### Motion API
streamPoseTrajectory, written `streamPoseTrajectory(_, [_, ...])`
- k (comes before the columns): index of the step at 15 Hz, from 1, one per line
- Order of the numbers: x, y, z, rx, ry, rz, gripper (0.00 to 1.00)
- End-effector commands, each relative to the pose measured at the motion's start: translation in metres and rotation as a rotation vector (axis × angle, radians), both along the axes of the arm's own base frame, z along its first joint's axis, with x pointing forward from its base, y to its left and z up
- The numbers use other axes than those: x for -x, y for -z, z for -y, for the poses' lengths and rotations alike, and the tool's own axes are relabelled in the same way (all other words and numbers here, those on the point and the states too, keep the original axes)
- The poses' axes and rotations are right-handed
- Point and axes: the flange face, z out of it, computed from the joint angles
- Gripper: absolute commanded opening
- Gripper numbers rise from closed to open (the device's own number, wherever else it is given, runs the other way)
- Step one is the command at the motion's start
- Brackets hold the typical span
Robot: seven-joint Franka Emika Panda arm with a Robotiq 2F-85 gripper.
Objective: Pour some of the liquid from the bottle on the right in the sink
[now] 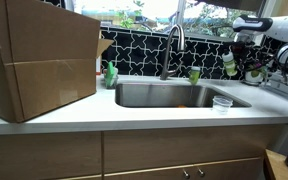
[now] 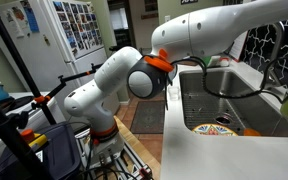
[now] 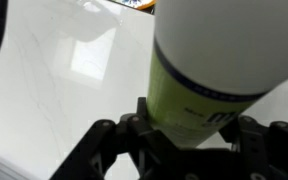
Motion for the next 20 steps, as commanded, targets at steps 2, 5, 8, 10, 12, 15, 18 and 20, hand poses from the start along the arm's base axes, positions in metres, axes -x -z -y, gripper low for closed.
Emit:
streamPoseTrajectory(2, [-0.025, -0.039, -0.028, 0.142, -0.136, -0.157, 0.41])
streamPoseTrajectory(5, [-0.042, -0.059, -0.043, 0.242, -0.221, -0.252, 0.41])
streamPoseTrajectory(8, [-0.056, -0.080, -0.054, 0.345, -0.303, -0.339, 0.41])
streamPoseTrajectory(10, [-0.065, -0.094, -0.057, 0.427, -0.368, -0.371, 0.41])
streamPoseTrajectory(12, [-0.068, -0.108, -0.051, 0.519, -0.438, -0.372, 0.41])
streamPoseTrajectory(15, [-0.072, -0.103, -0.054, 0.499, -0.416, -0.351, 0.66])
streamPoseTrajectory(18, [-0.071, -0.105, -0.053, 0.505, -0.423, -0.355, 0.66])
streamPoseTrajectory(20, [-0.071, -0.105, -0.053, 0.505, -0.424, -0.356, 0.66])
